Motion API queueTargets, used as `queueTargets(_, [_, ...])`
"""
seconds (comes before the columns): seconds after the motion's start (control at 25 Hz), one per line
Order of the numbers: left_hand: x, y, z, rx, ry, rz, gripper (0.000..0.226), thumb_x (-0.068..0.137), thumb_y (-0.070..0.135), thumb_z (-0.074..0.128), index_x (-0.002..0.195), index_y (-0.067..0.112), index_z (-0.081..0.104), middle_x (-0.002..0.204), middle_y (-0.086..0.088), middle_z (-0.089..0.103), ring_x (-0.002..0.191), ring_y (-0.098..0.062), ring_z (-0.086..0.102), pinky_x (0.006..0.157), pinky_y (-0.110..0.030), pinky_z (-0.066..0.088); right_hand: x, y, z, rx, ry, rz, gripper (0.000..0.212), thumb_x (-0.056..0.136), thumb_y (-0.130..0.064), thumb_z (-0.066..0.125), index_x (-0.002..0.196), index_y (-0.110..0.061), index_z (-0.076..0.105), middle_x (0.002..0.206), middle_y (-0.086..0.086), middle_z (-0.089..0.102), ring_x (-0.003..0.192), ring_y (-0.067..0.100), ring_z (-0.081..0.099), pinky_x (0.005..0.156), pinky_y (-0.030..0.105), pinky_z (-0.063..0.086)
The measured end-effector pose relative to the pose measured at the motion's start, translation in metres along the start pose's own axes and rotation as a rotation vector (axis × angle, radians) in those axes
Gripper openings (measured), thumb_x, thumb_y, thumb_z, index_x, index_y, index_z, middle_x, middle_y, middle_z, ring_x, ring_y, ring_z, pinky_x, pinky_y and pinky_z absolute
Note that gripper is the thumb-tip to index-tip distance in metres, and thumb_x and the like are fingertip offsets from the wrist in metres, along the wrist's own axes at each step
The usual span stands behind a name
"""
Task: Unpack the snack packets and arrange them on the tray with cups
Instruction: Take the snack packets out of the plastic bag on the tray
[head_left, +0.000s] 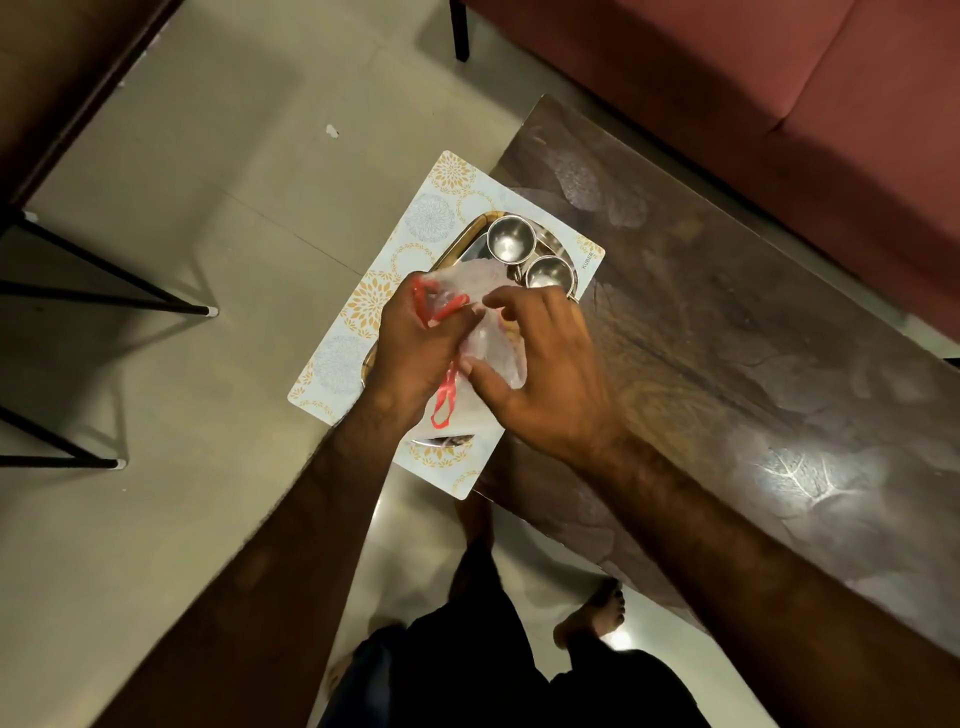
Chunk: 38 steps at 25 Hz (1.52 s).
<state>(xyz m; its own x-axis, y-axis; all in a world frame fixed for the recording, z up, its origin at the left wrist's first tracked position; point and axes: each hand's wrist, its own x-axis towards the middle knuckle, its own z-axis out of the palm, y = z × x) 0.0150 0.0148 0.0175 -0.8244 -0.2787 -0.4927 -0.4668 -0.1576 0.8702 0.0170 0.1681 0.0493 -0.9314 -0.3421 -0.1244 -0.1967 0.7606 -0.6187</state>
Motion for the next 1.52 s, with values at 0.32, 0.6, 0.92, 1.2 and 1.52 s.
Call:
queueTargets(0.32, [-0.019, 0.018, -0.013, -0.008, -0.159, -0.037, 0.013, 0.089, 0.04, 0.07, 0.1, 0.035, 0.076, 0.094, 0.006, 0.079, 0.085, -0.016, 0.077, 0.065, -0.03, 0.06, -0.004, -0.019, -0.014, 0.1, -0.115, 0.183, 0.056, 0.087, -0.022, 0.077, 0.135, -0.023, 0.049, 0.123, -0.002, 0.063, 0.104, 0.017, 0.067, 0.086, 0.044, 0.063])
queueTargets(0.6, [-0.016, 0.031, -0.03, 0.065, 0.084, 0.113, 0.012, 0.093, 0.026, 0.067, 0.104, 0.02, 0.069, 0.089, -0.001, 0.071, 0.067, -0.007, 0.066, 0.051, -0.03, 0.058, -0.002, -0.007, -0.049, 0.085, 0.116, 0.258, 0.021, 0.086, 0.005, 0.06, 0.094, -0.014, 0.059, 0.097, 0.003, 0.069, 0.089, 0.026, 0.067, 0.082, 0.05, 0.06])
queueTargets(0.92, [-0.04, 0.051, -0.023, 0.842, 0.076, 0.73, 0.02, 0.08, 0.001, 0.052, 0.089, 0.018, 0.057, 0.116, -0.004, 0.047, 0.087, -0.018, 0.056, 0.056, -0.039, 0.05, -0.009, -0.012, -0.063, 0.029, 0.122, 0.268, 0.049, 0.091, 0.009, 0.056, 0.122, -0.022, 0.078, 0.135, 0.003, 0.069, 0.123, 0.022, 0.066, 0.104, 0.037, 0.056])
queueTargets(1.2, [-0.043, 0.06, -0.005, 1.157, 0.319, 0.237, 0.053, 0.087, 0.038, 0.066, 0.132, 0.012, 0.053, 0.134, -0.012, 0.047, 0.101, -0.039, 0.064, 0.075, -0.044, 0.051, -0.015, -0.014, -0.07, -0.091, 0.128, 0.204, 0.051, 0.094, 0.003, 0.061, 0.14, -0.018, 0.069, 0.142, 0.004, 0.066, 0.122, 0.026, 0.068, 0.1, 0.041, 0.06])
queueTargets(1.52, [-0.05, 0.054, -0.011, 1.453, -0.104, 0.357, 0.131, 0.066, 0.04, 0.088, 0.158, 0.013, -0.001, 0.167, -0.011, 0.001, 0.099, -0.036, 0.067, 0.074, -0.044, 0.056, -0.019, -0.014, -0.072, -0.135, 0.157, 0.312, 0.055, 0.099, -0.04, 0.066, 0.15, -0.022, 0.055, 0.152, -0.001, 0.051, 0.128, 0.017, 0.061, 0.099, 0.039, 0.058])
